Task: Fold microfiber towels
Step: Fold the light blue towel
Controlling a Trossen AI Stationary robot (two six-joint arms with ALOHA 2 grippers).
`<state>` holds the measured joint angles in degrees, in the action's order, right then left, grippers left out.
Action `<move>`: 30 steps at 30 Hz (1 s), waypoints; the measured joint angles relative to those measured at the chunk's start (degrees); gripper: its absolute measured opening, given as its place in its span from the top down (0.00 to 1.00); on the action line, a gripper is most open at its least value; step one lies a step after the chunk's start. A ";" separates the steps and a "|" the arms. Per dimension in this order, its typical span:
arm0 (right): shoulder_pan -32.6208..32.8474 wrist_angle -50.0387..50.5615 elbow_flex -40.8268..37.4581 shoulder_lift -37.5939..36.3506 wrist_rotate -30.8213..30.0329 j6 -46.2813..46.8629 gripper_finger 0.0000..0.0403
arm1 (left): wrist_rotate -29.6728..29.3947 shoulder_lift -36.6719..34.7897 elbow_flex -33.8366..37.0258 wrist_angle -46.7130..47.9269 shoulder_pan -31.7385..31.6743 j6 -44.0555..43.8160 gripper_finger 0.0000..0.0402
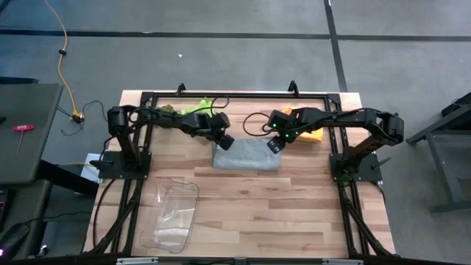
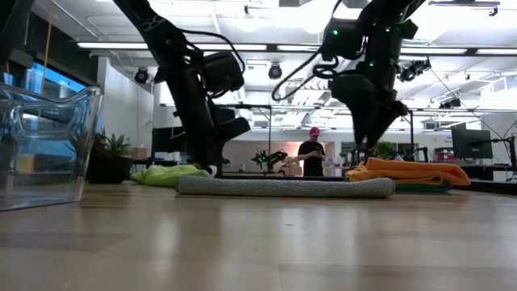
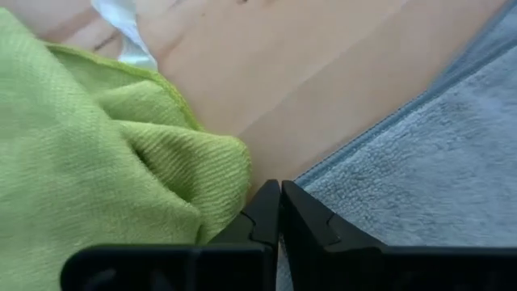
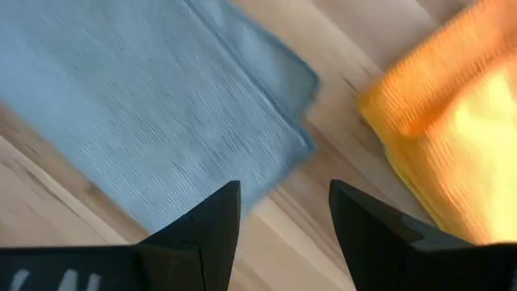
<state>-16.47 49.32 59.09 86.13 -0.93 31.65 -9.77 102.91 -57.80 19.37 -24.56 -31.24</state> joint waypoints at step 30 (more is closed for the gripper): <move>-3.99 -33.93 -24.61 -6.77 2.48 8.59 0.57 | 0.50 -5.76 -0.02 0.27 1.86 1.46 1.00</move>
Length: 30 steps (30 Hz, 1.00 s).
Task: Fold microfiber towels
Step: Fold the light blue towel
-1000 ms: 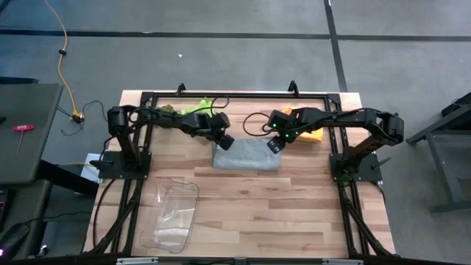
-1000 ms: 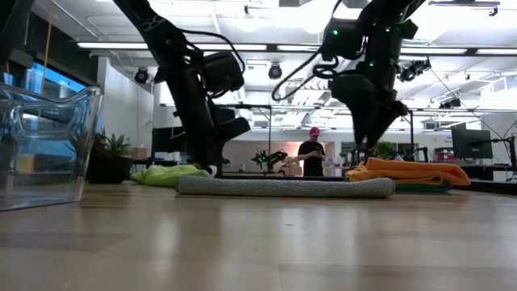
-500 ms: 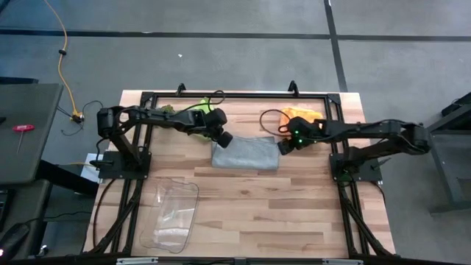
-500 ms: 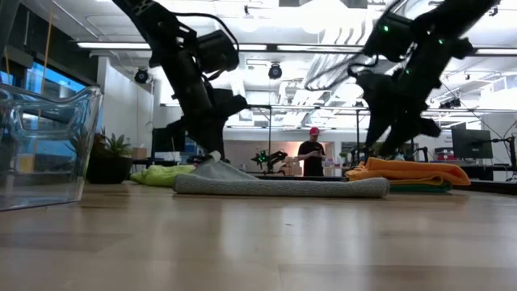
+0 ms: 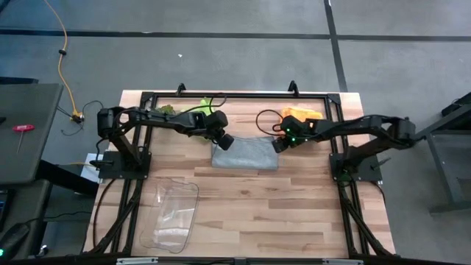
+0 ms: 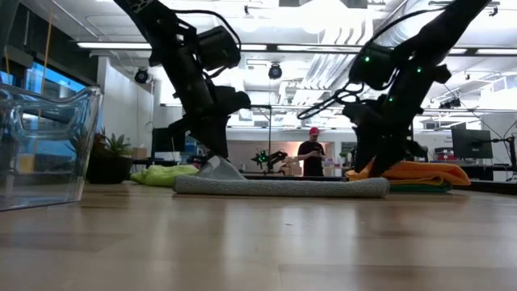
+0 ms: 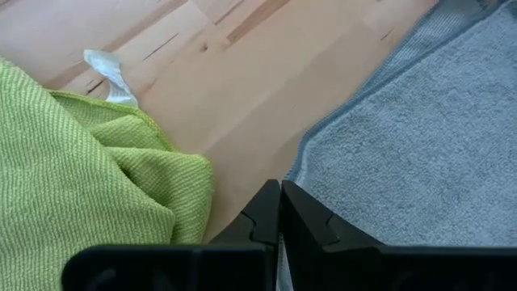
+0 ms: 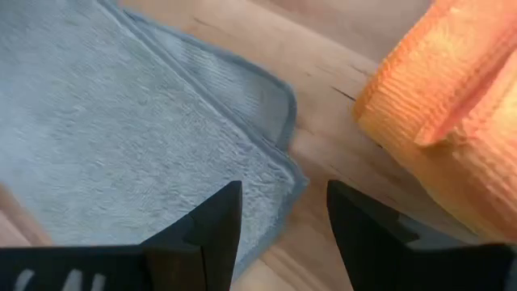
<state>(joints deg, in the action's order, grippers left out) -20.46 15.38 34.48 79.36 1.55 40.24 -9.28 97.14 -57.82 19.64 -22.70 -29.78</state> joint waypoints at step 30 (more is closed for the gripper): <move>-0.56 -2.97 -0.04 3.93 0.62 0.87 0.77 | 0.22 0.00 0.00 0.04 0.04 -0.15 1.00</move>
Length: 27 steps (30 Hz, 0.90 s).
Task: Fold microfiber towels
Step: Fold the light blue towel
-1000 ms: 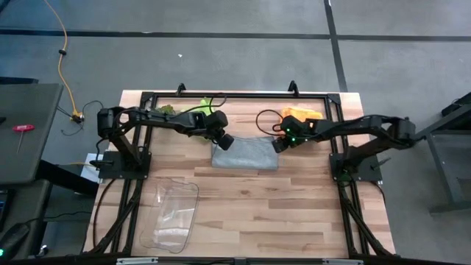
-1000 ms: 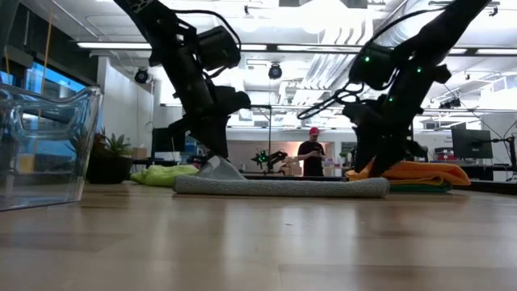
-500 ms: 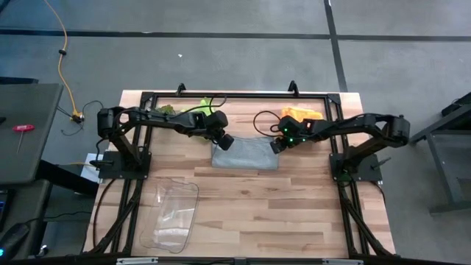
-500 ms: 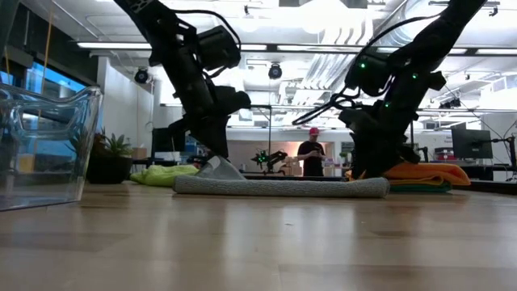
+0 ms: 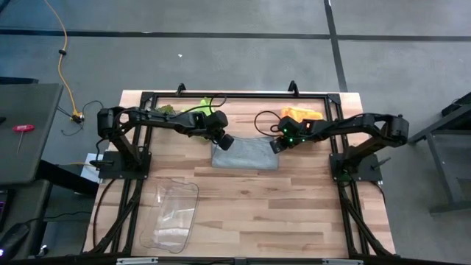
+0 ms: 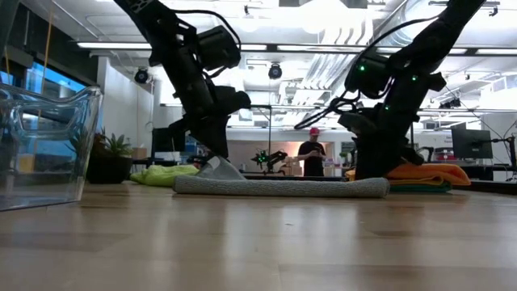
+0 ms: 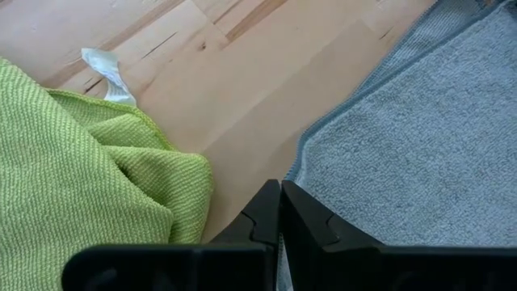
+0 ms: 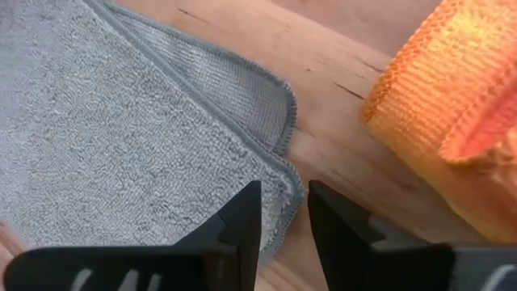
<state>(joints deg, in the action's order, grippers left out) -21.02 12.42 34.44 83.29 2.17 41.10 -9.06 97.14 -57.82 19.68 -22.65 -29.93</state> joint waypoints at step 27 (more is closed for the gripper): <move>1.26 0.73 0.00 -7.95 -0.17 -3.65 1.00 | 2.29 -7.76 -0.07 6.87 -2.37 0.24 1.00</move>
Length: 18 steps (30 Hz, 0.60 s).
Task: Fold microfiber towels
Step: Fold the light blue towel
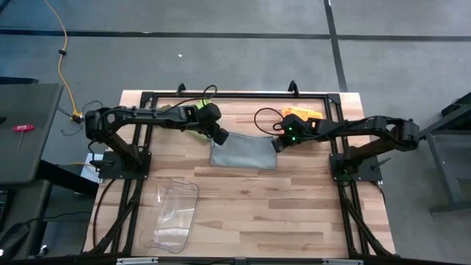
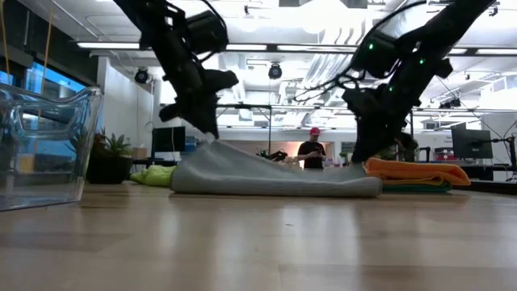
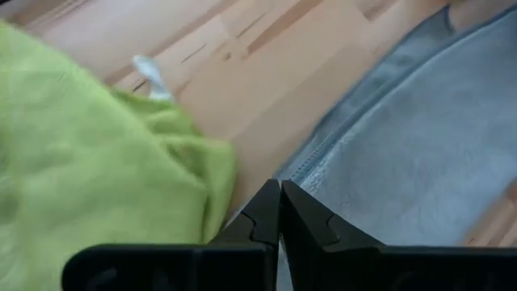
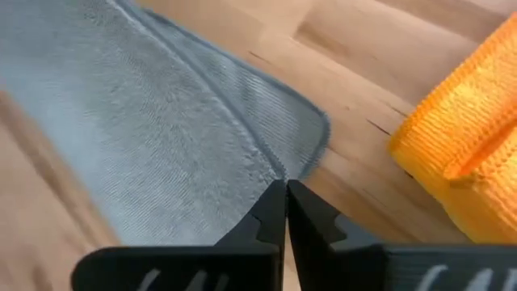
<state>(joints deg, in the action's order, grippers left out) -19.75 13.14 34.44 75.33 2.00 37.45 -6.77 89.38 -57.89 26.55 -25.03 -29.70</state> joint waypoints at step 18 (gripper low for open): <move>2.32 -7.12 0.00 0.64 -5.00 7.35 1.00 | -12.76 0.03 0.06 7.42 4.95 -5.15 1.00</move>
<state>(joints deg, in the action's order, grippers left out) -17.43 6.03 34.44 75.97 -3.00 44.80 -19.53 89.41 -57.82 33.97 -20.08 -34.85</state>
